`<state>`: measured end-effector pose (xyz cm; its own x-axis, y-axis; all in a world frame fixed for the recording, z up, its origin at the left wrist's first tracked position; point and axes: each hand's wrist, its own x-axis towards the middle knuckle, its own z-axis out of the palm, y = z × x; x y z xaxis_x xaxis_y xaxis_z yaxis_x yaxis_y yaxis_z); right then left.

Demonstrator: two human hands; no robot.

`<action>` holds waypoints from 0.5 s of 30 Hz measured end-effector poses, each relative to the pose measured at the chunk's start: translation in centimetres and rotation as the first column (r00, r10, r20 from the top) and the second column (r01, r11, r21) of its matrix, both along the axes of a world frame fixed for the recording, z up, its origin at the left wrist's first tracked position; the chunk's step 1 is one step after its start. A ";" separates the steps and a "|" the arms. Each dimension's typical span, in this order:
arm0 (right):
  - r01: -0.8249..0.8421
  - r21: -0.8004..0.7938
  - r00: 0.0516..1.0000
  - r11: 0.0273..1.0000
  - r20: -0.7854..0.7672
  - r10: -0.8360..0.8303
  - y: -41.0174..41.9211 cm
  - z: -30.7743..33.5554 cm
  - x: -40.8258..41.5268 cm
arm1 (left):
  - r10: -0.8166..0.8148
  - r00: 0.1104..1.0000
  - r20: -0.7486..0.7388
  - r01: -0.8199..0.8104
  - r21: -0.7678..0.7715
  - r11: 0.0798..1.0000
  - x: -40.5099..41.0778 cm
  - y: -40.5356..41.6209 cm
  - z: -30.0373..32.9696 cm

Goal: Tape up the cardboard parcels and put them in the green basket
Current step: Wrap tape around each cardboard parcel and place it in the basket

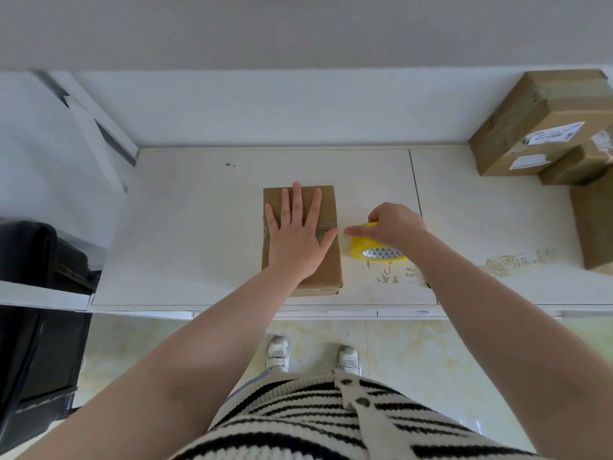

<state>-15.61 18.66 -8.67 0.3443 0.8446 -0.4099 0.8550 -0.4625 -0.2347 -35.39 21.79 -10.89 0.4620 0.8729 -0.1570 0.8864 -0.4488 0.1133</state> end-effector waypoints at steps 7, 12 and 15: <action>0.471 0.398 0.874 0.787 -0.334 -0.353 -2.3 -0.8 2.3 | -0.009 1.000 -0.014 0.008 -0.009 1.000 0.2 0.1 -0.2; 0.580 0.115 0.815 0.807 -0.096 -0.572 -7.7 -5.0 5.4 | -0.013 1.000 -0.014 0.013 -0.032 0.999 0.3 0.3 -0.6; 0.578 0.088 0.816 0.812 -0.095 -0.570 -9.0 -6.4 5.2 | -0.010 1.000 -0.015 0.010 -0.028 1.000 0.3 0.4 -0.7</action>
